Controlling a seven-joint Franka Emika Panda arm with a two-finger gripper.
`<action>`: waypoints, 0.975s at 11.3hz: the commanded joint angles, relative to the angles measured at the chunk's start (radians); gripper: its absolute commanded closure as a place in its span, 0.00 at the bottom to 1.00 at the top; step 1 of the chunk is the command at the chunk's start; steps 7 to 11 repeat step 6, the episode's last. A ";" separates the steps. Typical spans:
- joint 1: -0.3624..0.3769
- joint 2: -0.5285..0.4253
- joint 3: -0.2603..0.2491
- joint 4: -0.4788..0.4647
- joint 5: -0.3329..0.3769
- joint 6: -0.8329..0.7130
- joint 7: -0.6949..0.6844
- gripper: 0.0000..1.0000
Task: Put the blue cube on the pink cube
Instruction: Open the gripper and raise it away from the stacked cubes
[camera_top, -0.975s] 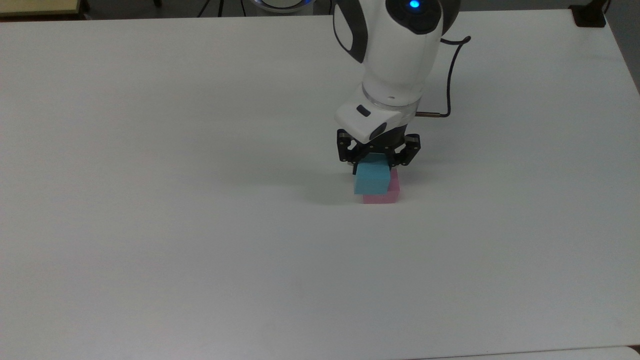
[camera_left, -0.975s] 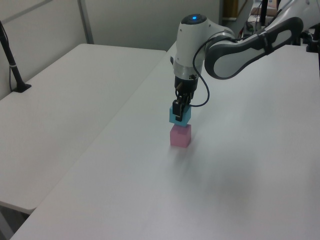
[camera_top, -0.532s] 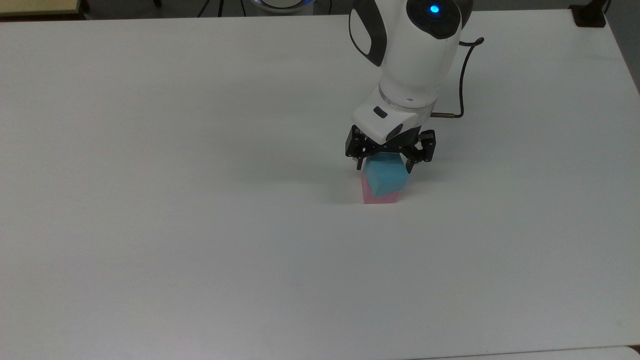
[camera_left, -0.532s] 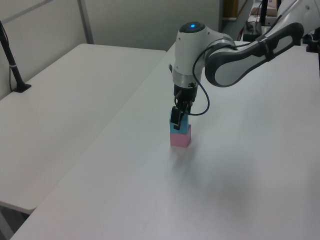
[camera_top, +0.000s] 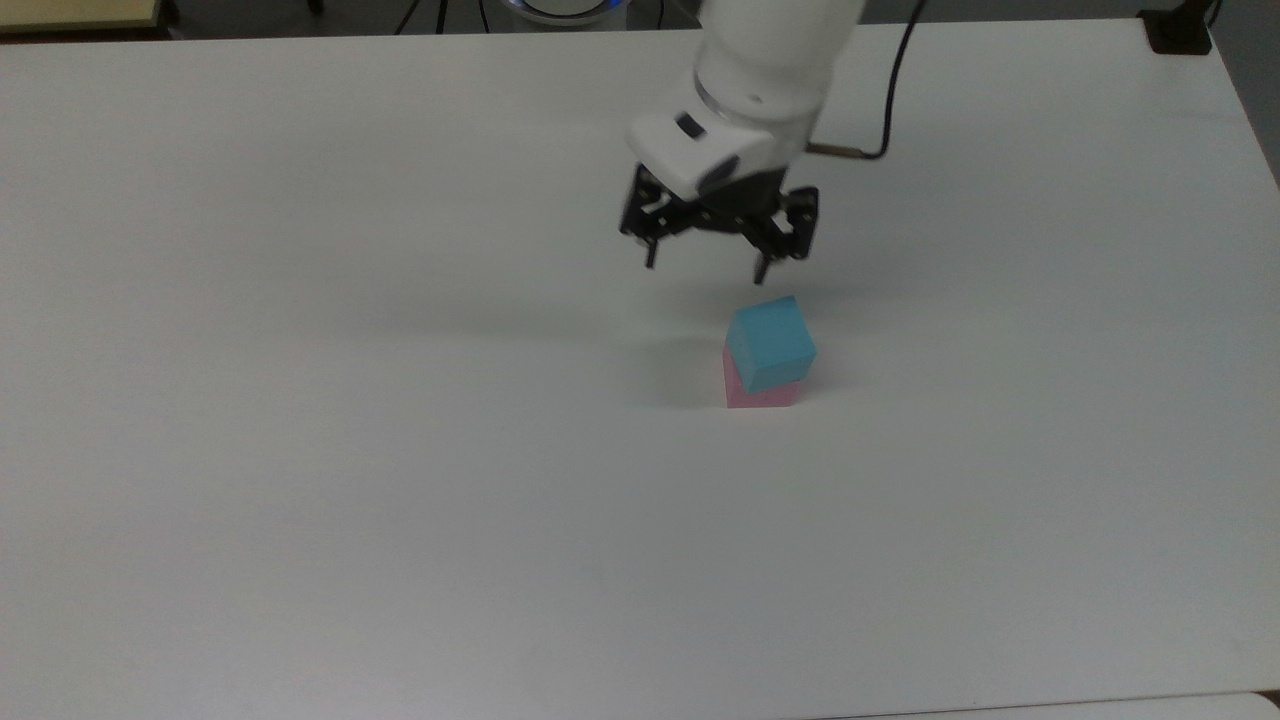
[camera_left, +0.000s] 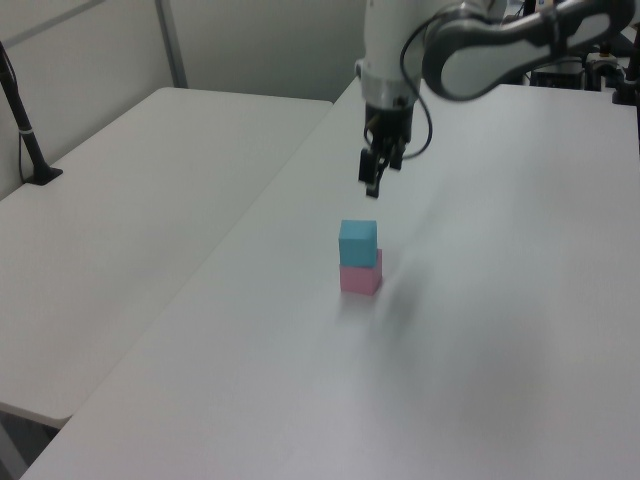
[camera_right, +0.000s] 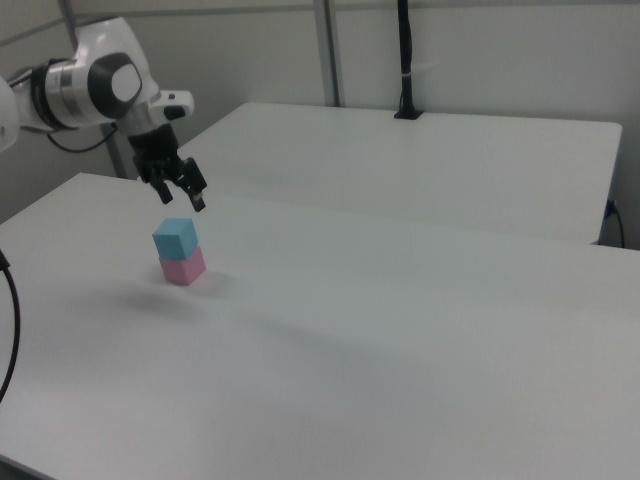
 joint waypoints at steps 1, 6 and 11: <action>-0.081 -0.115 -0.003 -0.065 -0.003 -0.058 -0.076 0.00; -0.151 -0.218 -0.008 -0.065 0.108 -0.187 -0.159 0.00; -0.151 -0.218 -0.008 -0.065 0.108 -0.187 -0.159 0.00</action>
